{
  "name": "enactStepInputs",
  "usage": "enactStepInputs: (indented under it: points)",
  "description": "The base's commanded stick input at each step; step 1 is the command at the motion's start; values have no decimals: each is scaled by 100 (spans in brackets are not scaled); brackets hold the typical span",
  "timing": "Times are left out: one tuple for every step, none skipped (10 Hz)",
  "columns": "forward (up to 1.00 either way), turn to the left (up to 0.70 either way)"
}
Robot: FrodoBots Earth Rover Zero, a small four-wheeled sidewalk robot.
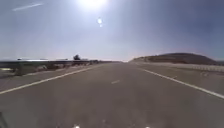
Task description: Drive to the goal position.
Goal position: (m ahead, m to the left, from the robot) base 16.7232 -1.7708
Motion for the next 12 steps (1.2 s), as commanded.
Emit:
enactStepInputs:
  points:
    - [100, 0]
    - [100, 0]
    - [100, 0]
    - [100, 0]
    - [100, 0]
    - [100, 0]
    - [100, 0]
    - [100, 0]
    - [100, 0]
    - [100, 0]
    - [100, 0]
    - [100, 0]
